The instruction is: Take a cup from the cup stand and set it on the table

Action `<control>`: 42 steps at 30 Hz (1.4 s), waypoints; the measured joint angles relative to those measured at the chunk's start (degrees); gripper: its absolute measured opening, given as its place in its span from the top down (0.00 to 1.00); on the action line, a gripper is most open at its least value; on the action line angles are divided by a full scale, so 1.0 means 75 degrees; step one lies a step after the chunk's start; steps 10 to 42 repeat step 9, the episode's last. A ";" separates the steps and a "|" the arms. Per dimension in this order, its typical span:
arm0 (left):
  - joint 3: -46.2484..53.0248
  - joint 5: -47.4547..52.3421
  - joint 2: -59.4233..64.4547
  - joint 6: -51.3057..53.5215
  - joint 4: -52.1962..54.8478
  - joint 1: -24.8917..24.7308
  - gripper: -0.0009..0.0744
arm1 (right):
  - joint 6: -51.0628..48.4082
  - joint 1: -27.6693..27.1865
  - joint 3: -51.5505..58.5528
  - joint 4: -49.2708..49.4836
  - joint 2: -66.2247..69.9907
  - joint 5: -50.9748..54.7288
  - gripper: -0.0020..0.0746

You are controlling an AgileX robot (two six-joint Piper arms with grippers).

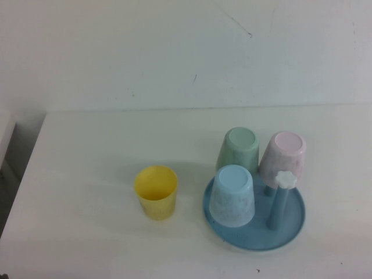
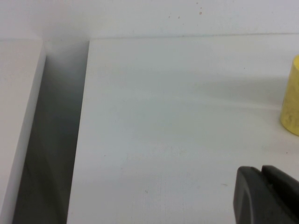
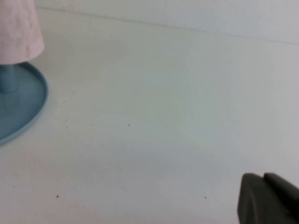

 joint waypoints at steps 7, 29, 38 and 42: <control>0.0000 0.0000 0.0000 0.0000 0.0000 0.0000 0.99 | 0.0171 0.0000 0.0000 -0.0027 0.0000 0.0000 0.98; 0.0000 0.0000 0.0000 0.0000 0.0000 0.0000 0.99 | 0.0171 0.0000 0.0000 -0.0027 0.0000 0.0000 0.98; 0.0000 0.0000 0.0000 0.0000 0.0000 0.0000 0.99 | 0.0171 0.0000 0.0000 -0.0027 0.0000 0.0000 0.98; 0.0000 0.0000 0.0000 0.0000 0.0000 0.0000 0.99 | 0.0171 0.0000 0.0000 -0.0027 0.0000 0.0000 0.98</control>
